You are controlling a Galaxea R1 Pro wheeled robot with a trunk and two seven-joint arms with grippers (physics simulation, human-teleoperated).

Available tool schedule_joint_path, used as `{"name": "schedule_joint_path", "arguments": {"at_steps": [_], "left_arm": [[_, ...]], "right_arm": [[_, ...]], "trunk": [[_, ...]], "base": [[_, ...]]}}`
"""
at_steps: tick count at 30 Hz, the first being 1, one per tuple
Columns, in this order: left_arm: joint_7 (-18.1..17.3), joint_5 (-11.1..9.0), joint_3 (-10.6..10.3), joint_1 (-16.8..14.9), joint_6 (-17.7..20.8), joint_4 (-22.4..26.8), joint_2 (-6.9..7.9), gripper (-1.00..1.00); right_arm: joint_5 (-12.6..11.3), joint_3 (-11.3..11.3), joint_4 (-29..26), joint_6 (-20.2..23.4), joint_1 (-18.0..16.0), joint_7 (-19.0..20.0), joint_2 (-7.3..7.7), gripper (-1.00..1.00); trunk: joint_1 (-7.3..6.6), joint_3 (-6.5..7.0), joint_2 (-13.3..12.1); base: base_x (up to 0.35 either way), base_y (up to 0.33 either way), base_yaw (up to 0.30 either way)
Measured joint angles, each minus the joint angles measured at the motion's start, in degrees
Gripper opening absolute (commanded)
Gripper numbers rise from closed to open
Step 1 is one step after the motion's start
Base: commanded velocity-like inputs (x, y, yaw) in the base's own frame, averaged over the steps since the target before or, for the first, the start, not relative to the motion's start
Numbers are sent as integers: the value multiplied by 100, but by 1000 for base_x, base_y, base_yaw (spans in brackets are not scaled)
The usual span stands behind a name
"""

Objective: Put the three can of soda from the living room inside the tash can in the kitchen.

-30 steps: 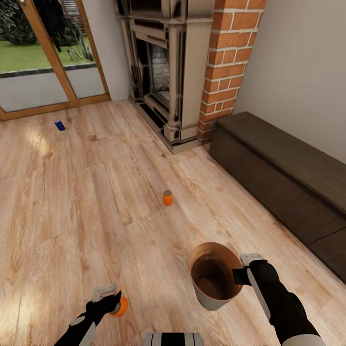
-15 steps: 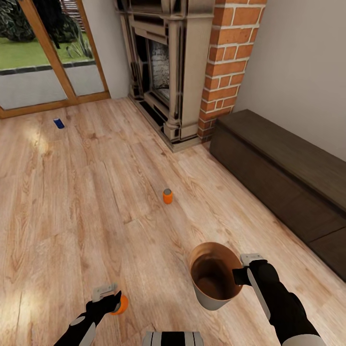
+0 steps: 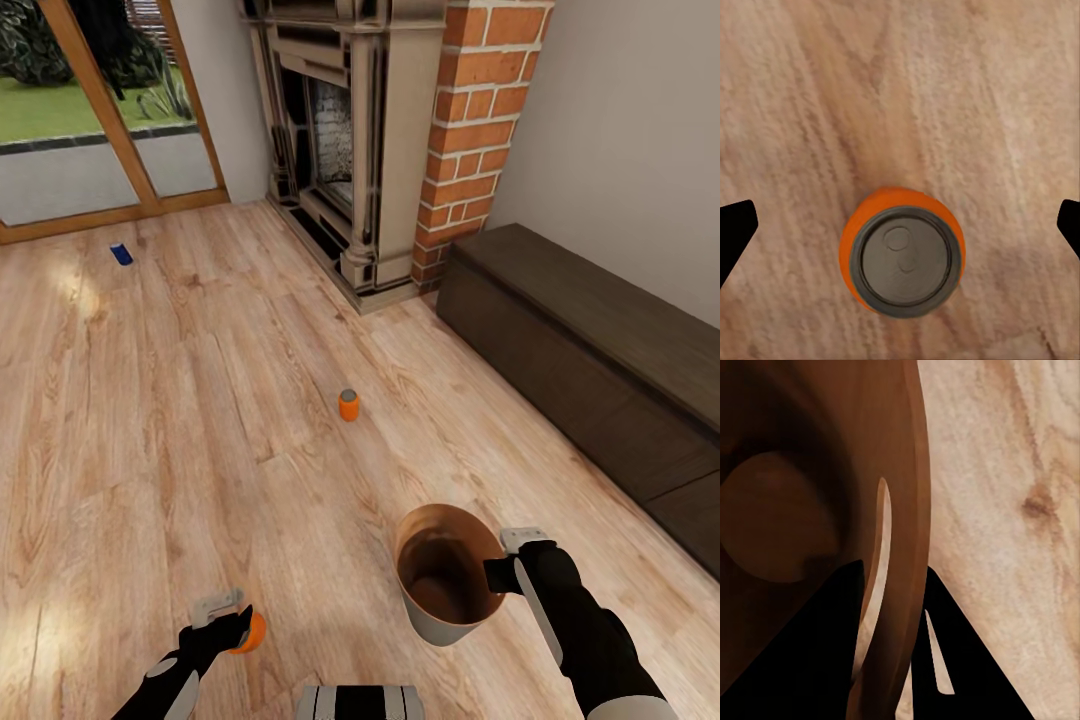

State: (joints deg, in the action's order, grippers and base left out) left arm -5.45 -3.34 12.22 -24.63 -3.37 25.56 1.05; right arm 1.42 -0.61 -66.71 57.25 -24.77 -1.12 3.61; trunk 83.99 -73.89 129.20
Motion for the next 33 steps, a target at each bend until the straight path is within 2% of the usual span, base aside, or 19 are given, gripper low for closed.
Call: {"name": "schedule_joint_path", "arguments": {"at_steps": [6, 18, 33], "left_arm": [[0, 0, 0, -2, -2, -2, 0, 100], [0, 0, 0, 0, 0, -7, 0, 100], [0, 0, 0, 0, -3, -7, 0, 100]], "right_arm": [[-6, 0, 0, 0, 0, 0, 0, -100], [-1, 0, 0, 0, 1, 0, 0, -100], [-6, 5, -67, 2, -1, 0, 0, -100]], "trunk": [[0, 0, 0], [263, -215, 480], [264, -215, 481]], "base": [[0, 0, 0], [0, 0, 0], [0, 0, 0]]}}
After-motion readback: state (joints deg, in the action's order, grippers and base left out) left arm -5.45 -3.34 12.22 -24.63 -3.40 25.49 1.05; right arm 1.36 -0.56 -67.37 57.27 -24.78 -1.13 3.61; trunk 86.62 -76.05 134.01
